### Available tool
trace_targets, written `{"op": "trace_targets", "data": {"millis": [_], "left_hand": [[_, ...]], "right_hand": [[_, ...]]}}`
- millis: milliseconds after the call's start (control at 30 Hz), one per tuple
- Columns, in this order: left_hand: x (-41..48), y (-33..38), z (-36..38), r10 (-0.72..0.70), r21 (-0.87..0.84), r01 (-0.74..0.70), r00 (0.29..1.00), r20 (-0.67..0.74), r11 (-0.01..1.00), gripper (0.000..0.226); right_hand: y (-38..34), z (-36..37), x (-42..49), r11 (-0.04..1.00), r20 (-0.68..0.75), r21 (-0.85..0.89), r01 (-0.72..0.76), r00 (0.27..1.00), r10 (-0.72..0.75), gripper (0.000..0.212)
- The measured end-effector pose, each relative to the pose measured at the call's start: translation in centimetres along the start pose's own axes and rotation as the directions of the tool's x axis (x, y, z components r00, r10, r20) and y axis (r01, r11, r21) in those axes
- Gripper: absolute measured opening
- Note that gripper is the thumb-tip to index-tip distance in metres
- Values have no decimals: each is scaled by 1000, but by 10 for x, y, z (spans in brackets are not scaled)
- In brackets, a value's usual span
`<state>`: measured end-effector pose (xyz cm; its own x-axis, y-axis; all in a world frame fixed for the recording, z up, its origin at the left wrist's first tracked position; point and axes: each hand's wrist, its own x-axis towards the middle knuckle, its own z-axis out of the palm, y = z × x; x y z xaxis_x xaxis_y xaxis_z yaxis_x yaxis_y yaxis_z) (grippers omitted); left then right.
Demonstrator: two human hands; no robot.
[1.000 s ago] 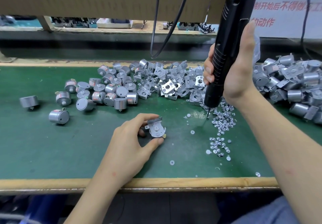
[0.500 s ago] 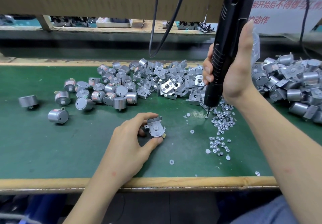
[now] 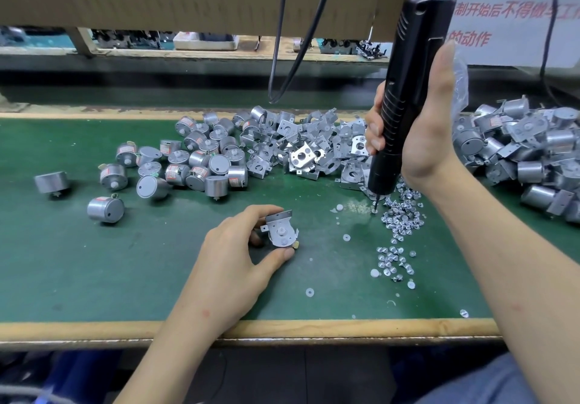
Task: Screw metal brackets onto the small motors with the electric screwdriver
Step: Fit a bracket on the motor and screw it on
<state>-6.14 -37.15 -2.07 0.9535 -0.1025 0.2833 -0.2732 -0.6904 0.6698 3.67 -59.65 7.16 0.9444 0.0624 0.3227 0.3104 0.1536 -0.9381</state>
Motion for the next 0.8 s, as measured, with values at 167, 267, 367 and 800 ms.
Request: {"op": "trace_targets", "data": {"millis": [167, 267, 367, 800], "left_hand": [[1, -1, 1, 20, -3, -20, 1000, 5, 1000, 44], [0, 0, 1, 34, 0, -34, 999, 29, 999, 41], [-1, 0, 1, 46, -9, -46, 999, 23, 999, 44], [-1, 1, 1, 43, 19, -43, 999, 11, 999, 43]], "right_hand": [[-8, 9, -2, 1000, 41, 16, 17, 999, -17, 74], [-15, 25, -7, 999, 96, 13, 36, 995, -37, 77], [-20, 46, -14, 998, 165, 23, 54, 985, -57, 77], [-22, 84, -29, 990, 163, 75, 119, 978, -130, 76]]}}
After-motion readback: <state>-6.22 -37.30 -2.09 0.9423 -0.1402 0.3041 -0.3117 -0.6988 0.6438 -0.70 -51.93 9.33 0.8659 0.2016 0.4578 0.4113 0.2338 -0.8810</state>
